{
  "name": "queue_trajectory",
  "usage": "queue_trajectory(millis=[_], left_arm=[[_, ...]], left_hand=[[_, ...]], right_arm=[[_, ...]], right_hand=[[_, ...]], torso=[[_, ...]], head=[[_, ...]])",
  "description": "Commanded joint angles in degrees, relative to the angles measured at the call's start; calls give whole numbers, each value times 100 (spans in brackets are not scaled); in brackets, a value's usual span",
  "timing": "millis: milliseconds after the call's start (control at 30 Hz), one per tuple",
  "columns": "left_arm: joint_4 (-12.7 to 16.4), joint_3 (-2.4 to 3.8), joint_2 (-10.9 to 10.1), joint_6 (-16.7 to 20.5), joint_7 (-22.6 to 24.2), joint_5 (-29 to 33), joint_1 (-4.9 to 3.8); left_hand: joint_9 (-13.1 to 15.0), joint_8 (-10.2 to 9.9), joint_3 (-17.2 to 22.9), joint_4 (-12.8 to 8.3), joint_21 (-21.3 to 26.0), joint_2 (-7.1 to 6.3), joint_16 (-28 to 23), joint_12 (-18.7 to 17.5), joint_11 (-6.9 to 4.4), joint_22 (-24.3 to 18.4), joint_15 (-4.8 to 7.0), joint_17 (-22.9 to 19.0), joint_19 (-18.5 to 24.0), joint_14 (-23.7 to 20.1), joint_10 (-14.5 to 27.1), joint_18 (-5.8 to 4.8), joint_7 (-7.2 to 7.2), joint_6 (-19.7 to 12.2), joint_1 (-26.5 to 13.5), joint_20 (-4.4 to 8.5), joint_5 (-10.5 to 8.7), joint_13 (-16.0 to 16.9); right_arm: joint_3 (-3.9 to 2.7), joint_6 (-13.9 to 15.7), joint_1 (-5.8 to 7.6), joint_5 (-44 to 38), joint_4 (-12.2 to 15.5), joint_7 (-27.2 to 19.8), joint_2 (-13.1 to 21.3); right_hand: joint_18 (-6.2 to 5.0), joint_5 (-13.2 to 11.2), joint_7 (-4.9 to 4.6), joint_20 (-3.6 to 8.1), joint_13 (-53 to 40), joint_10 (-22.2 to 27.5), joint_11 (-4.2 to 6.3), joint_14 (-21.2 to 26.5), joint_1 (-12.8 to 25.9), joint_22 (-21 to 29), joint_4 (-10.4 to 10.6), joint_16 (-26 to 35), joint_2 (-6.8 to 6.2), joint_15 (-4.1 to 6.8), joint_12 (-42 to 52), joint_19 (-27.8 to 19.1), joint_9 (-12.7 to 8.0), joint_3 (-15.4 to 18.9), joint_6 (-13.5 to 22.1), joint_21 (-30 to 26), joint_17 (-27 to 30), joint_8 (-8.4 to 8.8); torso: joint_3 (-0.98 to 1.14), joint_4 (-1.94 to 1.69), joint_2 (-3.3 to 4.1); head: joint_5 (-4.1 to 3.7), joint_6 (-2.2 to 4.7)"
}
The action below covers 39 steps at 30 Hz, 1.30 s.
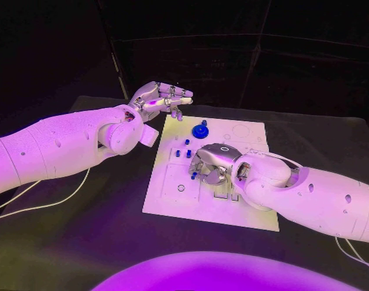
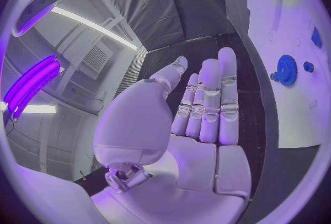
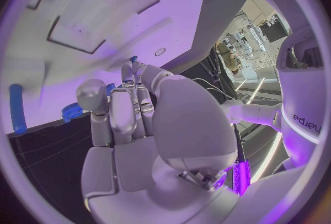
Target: Assemble the parts on the task board
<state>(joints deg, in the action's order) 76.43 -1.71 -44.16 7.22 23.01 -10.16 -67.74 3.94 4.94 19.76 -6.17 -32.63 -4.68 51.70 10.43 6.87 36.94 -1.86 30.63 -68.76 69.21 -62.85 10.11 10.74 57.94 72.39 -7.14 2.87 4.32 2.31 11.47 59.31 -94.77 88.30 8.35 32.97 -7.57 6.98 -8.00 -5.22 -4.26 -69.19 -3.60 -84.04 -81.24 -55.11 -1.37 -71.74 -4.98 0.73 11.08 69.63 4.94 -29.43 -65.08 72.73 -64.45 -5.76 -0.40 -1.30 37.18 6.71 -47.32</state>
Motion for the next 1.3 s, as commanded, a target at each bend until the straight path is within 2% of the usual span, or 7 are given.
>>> queue_trajectory(millis=[33, 300, 500, 833, 933, 1033, 1300], left_arm=[[0, 5, 9, -77, 0, 27, -11], [3, 5, 10, -87, -6, 27, -11], [3, 5, 2, -91, -16, 28, -11], [2, 5, 11, -127, -47, 28, -11], [-1, 5, 12, -135, -59, 28, -11], [-3, 5, 13, -143, -66, 28, -11], [-19, 4, 30, -174, -112, 28, -11]], left_hand=[[-9, 24, -25, 13, 38, 28, -11, 37, -12, -5, 17, -9, 26, -38, 40, 29, 24, -16, 7, -11, -5, -8], [-9, 24, -25, 13, 38, 28, -11, 37, -12, -5, 17, -9, 26, -38, 40, 29, 24, -16, 7, -11, -5, -8], [-9, 24, -25, 13, 38, 28, -11, 37, -12, -5, 17, -9, 26, -38, 40, 29, 24, -16, 7, -11, -5, -8], [-9, 23, -31, 18, 44, 29, -7, 39, -9, -10, 14, -12, 25, -42, 51, 29, 27, -26, 3, -14, -5, -9], [-9, 23, -34, 20, 45, 29, -6, 40, -8, -12, 13, -13, 25, -44, 55, 28, 28, -29, 1, -14, -5, -9], [-9, 23, -35, 21, 45, 28, -5, 40, -7, -12, 13, -13, 25, -44, 56, 28, 29, -30, 0, -15, -5, -9], [-10, 22, -37, 26, 49, 35, -2, 42, -5, -15, 11, -15, 25, -48, 64, 28, 32, -38, -3, -16, -5, -10]], right_arm=[[-1, -77, 5, -41, 11, -24, 1], [1, -189, 2, -341, -5, 176, -46], [98, -300, 0, -597, -2, 288, -62], [130, -252, -1, -647, -31, 276, -113], [132, -118, -1, -596, -41, 224, -104], [134, 60, -1, -539, -47, 147, -90], [132, 792, -2, -194, 166, -195, 140]], right_hand=[[61, 11, -20, -14, 3, 6, -37, -212, 45, -4, -22, -19, 5, 0, -33, 16, 6, 18, -11, 23, 1, -17], [60, -3, -20, -17, 3, 9, -38, -209, 58, -1, -23, -15, 2, -1, -38, 11, 7, 30, -10, 23, 14, -14], [57, -5, -19, -21, 1, 14, -39, -202, 94, 8, -27, -11, -30, -4, -48, -4, 7, 67, -3, 21, 31, -4], [47, 38, -60, -47, 29, 157, -87, -180, 200, 60, -7, 3, -86, -39, -153, -63, -23, 140, 127, -4, 85, 90], [36, 69, -137, -85, 54, 347, -152, -160, 277, 145, 17, 32, -155, -98, -269, -130, -70, 182, 316, -48, 145, 191], [-34, 64, -275, -185, 72, 833, -316, -58, 374, 561, 37, 261, -310, -224, -488, -420, -130, 280, 682, -284, 469, 231], [-84, 159, -279, -258, 26, 1065, -346, -18, 436, 746, 79, 356, -360, -254, -369, -532, -97, 550, 867, -414, 649, 170]], torso=[[0, 2, -1], [2, -1, 3], [-2, 2, 4], [1, -2, 0], [1, 2, -2], [-2, 3, -2], [9, 4, -3]], head=[[-4, 0], [-4, -1], [2, -22], [1, -33], [4, -34], [1, -28], [-14, 9]])
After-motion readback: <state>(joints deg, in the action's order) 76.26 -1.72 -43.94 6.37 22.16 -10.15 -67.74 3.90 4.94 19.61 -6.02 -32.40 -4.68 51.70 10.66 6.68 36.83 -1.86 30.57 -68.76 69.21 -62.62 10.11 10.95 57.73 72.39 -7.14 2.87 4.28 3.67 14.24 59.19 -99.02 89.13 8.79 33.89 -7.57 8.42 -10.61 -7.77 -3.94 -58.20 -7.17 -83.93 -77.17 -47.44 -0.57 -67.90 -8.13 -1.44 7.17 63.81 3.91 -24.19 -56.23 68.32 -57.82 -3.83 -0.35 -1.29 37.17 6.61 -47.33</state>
